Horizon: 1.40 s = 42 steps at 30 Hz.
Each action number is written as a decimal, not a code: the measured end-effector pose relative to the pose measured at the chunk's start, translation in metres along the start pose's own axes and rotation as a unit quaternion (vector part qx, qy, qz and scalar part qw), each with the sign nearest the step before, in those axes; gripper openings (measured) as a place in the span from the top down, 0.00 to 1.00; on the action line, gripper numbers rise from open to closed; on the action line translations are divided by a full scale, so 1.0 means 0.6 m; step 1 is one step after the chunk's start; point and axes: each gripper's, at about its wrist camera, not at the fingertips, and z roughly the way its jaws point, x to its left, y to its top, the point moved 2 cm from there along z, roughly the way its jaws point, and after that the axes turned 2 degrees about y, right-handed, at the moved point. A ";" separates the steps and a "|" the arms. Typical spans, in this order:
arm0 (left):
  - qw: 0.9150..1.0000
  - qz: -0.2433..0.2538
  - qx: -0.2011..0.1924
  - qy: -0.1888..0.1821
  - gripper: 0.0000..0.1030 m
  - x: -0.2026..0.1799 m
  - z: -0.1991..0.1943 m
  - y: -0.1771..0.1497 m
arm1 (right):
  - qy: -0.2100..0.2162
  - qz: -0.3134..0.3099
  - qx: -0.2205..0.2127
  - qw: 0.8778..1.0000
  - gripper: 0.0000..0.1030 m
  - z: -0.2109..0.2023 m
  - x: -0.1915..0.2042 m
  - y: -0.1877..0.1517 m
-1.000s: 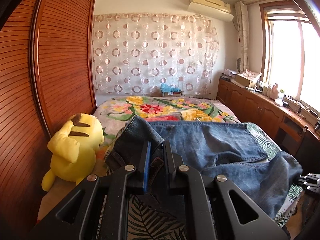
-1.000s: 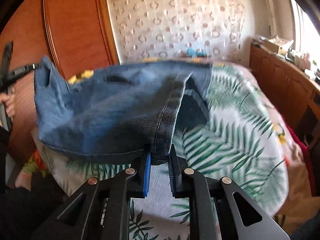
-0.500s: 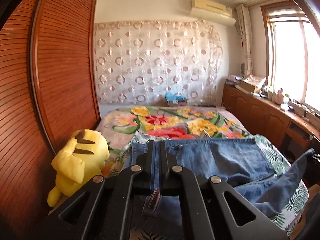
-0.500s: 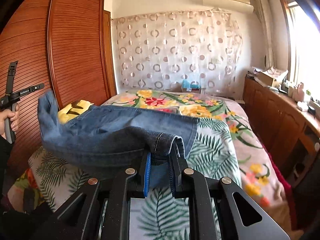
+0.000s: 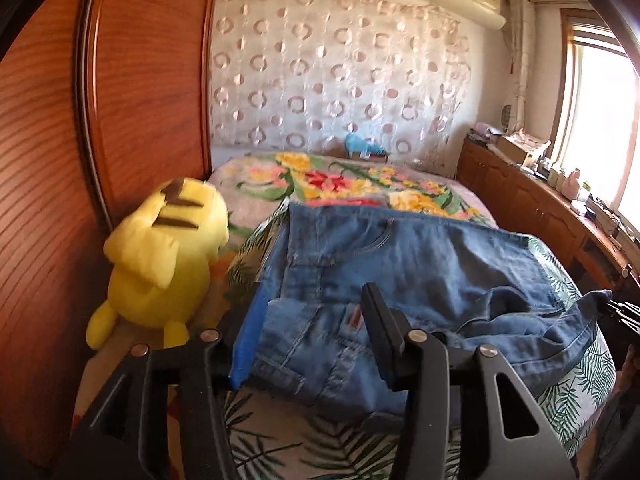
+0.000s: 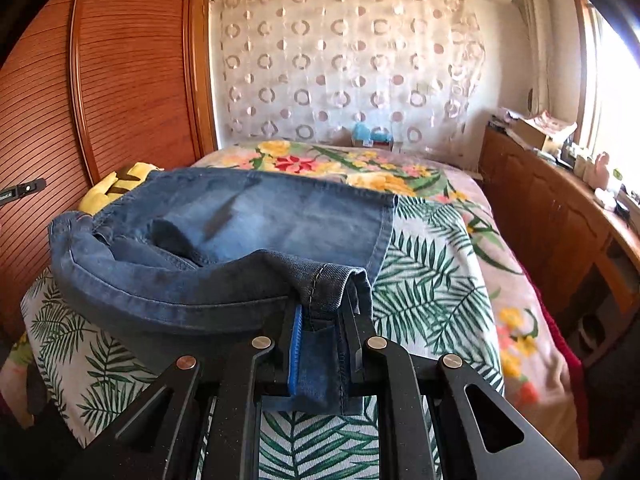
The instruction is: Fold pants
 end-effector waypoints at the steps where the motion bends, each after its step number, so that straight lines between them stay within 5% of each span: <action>1: 1.000 0.002 0.006 0.001 0.49 0.004 0.005 0.000 | 0.001 0.000 0.001 1.000 0.85 -0.002 0.002 0.001; 10: 0.999 0.016 0.049 0.018 0.44 0.053 0.076 -0.007 | 0.001 0.000 0.010 1.000 0.85 -0.008 -0.005 0.004; 21: 0.992 0.038 0.119 -0.013 0.44 0.063 0.131 -0.044 | 0.005 0.009 0.019 1.000 0.85 -0.016 -0.008 -0.010; 30: 0.991 0.041 0.122 -0.025 0.44 0.061 0.135 -0.060 | 0.006 0.006 0.022 1.000 0.85 -0.022 -0.014 -0.015; 32: 0.990 0.051 0.127 -0.031 0.50 0.056 0.134 -0.060 | 0.007 0.006 0.022 1.000 0.85 -0.022 -0.014 -0.013; 37: 0.990 0.070 0.117 -0.036 0.85 0.048 0.115 -0.059 | 0.008 0.006 0.016 1.000 0.85 -0.026 -0.013 -0.011; 42: 0.994 0.083 0.072 -0.026 0.90 0.036 0.075 -0.035 | 0.004 0.005 -0.008 1.000 0.85 -0.043 -0.012 -0.001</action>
